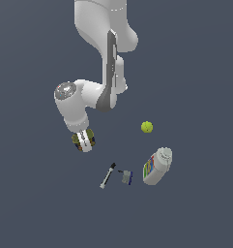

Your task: Pick up a designated object from a clutter of objects.

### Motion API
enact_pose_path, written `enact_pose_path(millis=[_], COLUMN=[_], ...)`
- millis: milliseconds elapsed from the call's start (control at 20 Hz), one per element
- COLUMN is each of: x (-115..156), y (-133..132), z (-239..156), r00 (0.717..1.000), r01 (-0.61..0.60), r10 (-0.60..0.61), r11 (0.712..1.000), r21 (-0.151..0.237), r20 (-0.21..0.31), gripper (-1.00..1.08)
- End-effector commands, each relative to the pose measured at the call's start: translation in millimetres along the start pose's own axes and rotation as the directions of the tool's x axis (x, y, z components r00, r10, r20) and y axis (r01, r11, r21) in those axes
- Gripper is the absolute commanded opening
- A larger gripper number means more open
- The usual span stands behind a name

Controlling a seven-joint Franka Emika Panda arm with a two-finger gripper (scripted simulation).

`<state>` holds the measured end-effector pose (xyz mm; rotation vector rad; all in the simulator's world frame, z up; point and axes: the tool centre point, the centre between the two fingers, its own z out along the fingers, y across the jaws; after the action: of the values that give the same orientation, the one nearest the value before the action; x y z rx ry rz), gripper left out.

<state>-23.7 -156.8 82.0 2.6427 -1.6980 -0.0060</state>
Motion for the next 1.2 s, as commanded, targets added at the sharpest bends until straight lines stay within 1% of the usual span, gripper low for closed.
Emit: enact_pose_path(millis=[0, 300, 1150], x=[-2, -12, -46], y=[1, 10, 38], z=[-14, -57, -215], r00=[1.0, 1.0, 1.0], r01=[0.0, -0.001, -0.002], r10=[0.0, 0.001, 0.002], r11=[1.0, 1.0, 1.0], r21=[0.004, 0.004, 0.001], r20=[-0.002, -0.002, -0.005], gripper=[-1.0, -1.0, -1.0])
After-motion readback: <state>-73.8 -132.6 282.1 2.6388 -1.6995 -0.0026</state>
